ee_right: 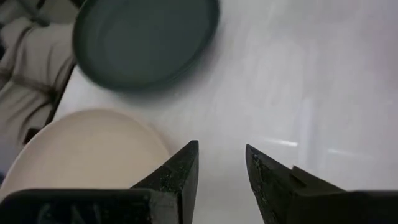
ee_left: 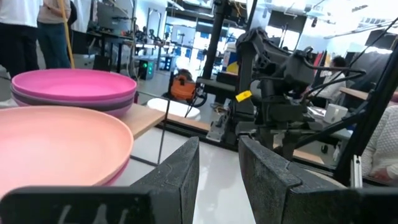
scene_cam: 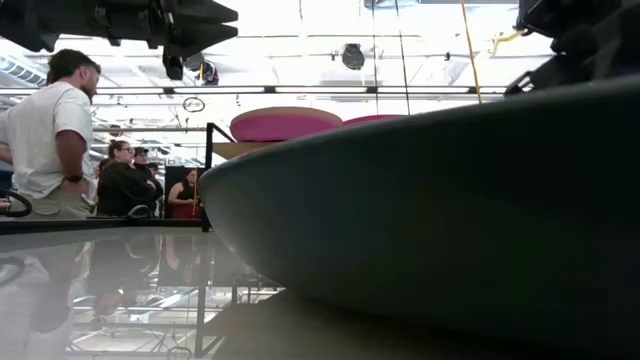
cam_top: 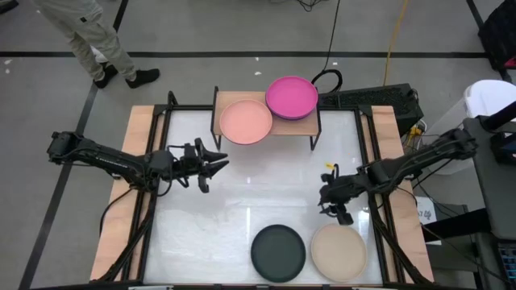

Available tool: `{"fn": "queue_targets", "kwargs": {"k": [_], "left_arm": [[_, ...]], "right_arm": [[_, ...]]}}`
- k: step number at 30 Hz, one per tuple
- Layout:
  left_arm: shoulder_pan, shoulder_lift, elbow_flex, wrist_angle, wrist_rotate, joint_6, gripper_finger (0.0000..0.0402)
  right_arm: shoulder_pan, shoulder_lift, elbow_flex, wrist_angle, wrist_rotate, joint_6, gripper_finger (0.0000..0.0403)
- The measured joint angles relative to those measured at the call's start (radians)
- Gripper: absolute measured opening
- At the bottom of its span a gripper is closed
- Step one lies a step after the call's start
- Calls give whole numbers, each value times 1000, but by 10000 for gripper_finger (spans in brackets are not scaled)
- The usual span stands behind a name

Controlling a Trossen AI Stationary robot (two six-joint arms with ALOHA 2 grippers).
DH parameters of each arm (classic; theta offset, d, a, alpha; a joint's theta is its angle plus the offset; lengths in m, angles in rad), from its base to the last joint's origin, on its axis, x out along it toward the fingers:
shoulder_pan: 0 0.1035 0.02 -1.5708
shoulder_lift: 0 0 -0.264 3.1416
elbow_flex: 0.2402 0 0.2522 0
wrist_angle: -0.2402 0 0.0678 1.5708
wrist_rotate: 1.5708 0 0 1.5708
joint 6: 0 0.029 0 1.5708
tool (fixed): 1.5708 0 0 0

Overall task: Place and stack plates onto a shelf
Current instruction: Stack the gray plate on top of the orange plate on the shelf

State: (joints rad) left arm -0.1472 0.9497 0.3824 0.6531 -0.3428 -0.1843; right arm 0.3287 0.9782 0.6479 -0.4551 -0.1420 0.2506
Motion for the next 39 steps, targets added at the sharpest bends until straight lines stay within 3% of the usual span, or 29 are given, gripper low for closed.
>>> {"fn": "queue_targets", "kwargs": {"k": [9,19,24,32,39], "left_arm": [[-1,0,0,-39,0,-11,117],[-1,0,0,-52,0,-25,117],[-1,0,0,-53,0,-35,117],[-1,0,0,-60,0,-35,117],[-1,0,0,-60,0,-35,117]], "right_arm": [[46,124,0,-29,-73,24,118],[144,256,0,17,-68,104,202],[153,303,0,17,-67,106,213],[151,339,0,-9,-66,108,175],[151,339,0,-97,-65,100,90]]}}
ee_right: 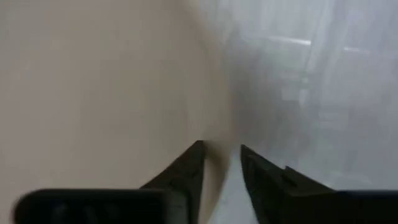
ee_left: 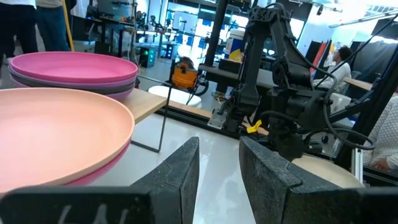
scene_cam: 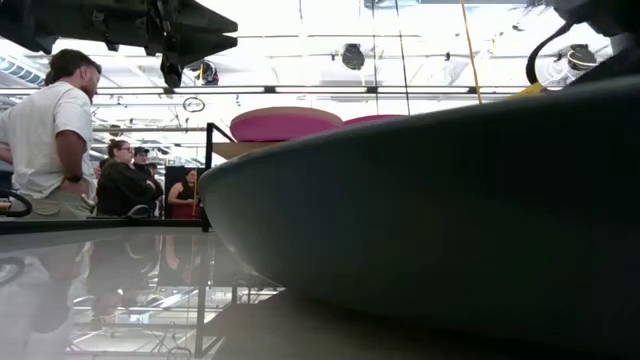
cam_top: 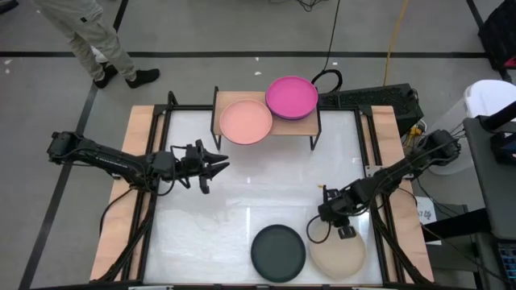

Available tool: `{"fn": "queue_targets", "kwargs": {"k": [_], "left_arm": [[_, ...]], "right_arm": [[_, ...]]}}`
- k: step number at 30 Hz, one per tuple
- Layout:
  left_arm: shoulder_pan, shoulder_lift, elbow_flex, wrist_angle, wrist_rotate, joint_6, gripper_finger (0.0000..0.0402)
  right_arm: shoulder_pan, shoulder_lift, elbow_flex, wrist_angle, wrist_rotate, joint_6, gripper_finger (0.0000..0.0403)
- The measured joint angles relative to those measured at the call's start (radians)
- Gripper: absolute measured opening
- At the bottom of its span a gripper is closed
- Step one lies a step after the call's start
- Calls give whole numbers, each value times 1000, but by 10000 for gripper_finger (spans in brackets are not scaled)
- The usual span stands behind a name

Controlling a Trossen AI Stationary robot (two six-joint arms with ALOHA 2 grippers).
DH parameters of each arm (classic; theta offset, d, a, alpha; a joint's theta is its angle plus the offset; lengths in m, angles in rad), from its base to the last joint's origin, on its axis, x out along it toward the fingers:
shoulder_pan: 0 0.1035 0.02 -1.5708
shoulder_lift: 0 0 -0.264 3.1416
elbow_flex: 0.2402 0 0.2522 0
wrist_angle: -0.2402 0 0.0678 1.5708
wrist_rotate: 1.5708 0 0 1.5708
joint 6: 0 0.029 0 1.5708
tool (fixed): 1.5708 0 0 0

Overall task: Place and stack plates onto a shelf
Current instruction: Stack the gray plate on top of the orange plate on the shelf

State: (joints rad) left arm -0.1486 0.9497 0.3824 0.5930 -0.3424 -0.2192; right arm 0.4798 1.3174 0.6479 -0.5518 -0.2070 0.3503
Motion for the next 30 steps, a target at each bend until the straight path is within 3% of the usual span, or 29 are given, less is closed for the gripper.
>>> {"fn": "queue_targets", "kwargs": {"k": [5,11,18,25,30], "left_arm": [[0,0,0,0,0,-3,117],[0,0,0,0,-1,-4,117],[0,0,0,0,-18,-5,117],[2,0,0,1,-31,0,117],[2,0,0,1,-36,0,117]], "right_arm": [[-1,-17,0,-48,-3,-17,11],[-19,-101,0,-120,33,-14,2],[-97,-298,-1,-178,214,-5,1],[-232,-457,5,-42,440,-131,1],[-363,-457,77,114,447,-219,1]]}}
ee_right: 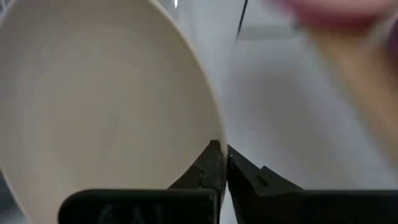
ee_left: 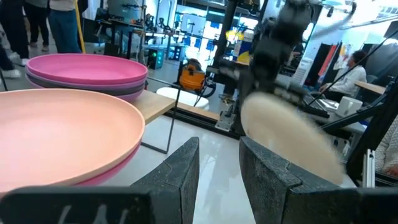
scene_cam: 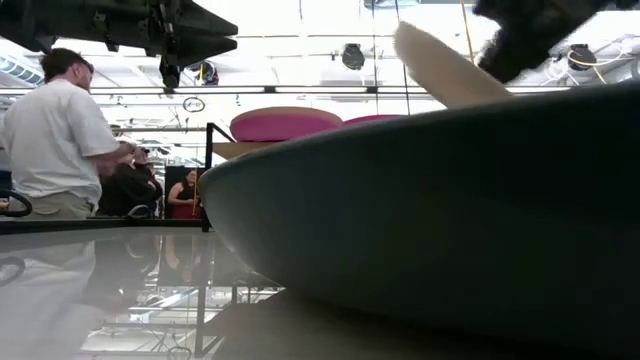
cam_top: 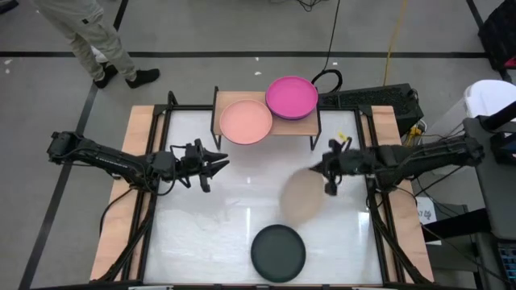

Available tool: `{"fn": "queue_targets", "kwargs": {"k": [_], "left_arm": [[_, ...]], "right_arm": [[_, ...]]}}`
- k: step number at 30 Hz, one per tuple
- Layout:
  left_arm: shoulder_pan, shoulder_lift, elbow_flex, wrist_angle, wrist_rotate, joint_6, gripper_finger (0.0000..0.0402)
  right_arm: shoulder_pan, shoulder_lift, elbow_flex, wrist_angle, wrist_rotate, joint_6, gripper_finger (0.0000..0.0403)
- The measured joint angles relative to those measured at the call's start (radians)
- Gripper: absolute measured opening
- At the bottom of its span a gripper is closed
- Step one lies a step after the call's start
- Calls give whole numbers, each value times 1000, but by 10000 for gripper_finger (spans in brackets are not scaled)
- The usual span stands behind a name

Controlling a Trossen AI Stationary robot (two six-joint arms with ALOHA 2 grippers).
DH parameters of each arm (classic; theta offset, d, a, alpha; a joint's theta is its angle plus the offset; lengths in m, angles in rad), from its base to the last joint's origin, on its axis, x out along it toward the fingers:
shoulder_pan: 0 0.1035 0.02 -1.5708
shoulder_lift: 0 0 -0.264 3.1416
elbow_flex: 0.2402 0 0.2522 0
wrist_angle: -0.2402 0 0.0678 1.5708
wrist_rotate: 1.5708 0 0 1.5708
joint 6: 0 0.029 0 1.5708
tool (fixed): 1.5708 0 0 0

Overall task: Place and stack plates onto a shelf
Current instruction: Stack the gray plate on top of the orange plate on the shelf

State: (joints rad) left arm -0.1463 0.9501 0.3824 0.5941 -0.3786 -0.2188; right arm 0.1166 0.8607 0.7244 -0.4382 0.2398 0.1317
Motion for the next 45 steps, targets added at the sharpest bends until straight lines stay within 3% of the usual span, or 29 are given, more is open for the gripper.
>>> {"fn": "queue_targets", "kwargs": {"k": [6,12,17,23,26,32,45], "left_arm": [[0,0,0,0,-16,7,117],[0,0,0,0,-16,10,117],[0,0,0,0,-16,10,117],[0,0,0,0,-16,24,117],[0,0,0,0,-16,24,117],[0,0,0,-1,-16,24,117],[0,0,0,-1,-16,25,117]], "right_arm": [[-159,66,133,204,-5,-134,0],[-329,209,299,397,-24,-253,0],[-472,385,468,424,-137,-260,0],[-604,585,621,348,-366,-168,0],[-642,646,644,357,-401,-140,0],[-675,707,644,368,-370,-125,3],[-680,715,644,419,-374,-156,58]]}}
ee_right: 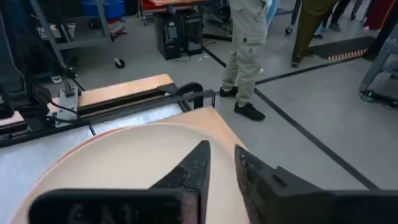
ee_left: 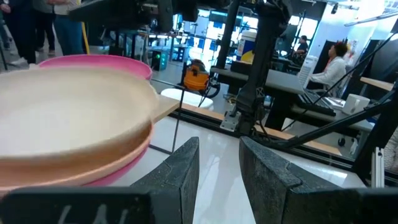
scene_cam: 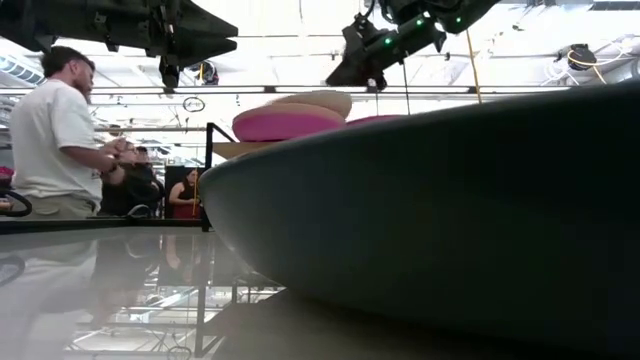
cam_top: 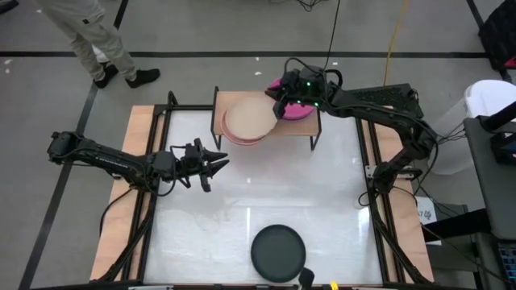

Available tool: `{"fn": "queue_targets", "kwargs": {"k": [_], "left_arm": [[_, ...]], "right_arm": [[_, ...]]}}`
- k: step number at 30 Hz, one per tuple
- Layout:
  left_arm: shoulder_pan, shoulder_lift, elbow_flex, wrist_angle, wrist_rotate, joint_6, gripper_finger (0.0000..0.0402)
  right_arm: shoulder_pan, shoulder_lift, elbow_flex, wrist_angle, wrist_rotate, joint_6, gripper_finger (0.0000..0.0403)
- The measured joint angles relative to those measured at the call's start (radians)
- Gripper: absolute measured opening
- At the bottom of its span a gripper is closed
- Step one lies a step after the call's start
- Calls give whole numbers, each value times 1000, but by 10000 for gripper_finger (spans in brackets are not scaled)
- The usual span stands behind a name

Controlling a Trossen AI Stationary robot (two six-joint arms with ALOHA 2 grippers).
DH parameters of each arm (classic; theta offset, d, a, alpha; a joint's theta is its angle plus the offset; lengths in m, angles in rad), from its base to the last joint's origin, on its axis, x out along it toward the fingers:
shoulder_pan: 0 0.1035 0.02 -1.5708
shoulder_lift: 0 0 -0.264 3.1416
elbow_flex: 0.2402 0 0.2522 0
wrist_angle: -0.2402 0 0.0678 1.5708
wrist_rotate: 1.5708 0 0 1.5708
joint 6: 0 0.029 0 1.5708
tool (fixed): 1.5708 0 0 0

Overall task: Place and stack plates onto a shelf
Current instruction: Stack the gray plate on top of the orange plate on the shelf, then stack the black plate on top of the gray plate on the shelf

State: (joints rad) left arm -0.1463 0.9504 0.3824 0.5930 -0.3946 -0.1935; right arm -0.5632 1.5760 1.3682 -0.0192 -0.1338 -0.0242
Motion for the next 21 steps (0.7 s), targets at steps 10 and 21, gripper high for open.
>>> {"fn": "queue_targets", "kwargs": {"k": [10,21], "left_arm": [[-12,0,0,-51,1,-19,117],[-92,181,132,-141,4,107,117]], "right_arm": [[3,-144,0,-116,-203,-29,137],[175,-565,-297,-244,-194,-134,131]]}}
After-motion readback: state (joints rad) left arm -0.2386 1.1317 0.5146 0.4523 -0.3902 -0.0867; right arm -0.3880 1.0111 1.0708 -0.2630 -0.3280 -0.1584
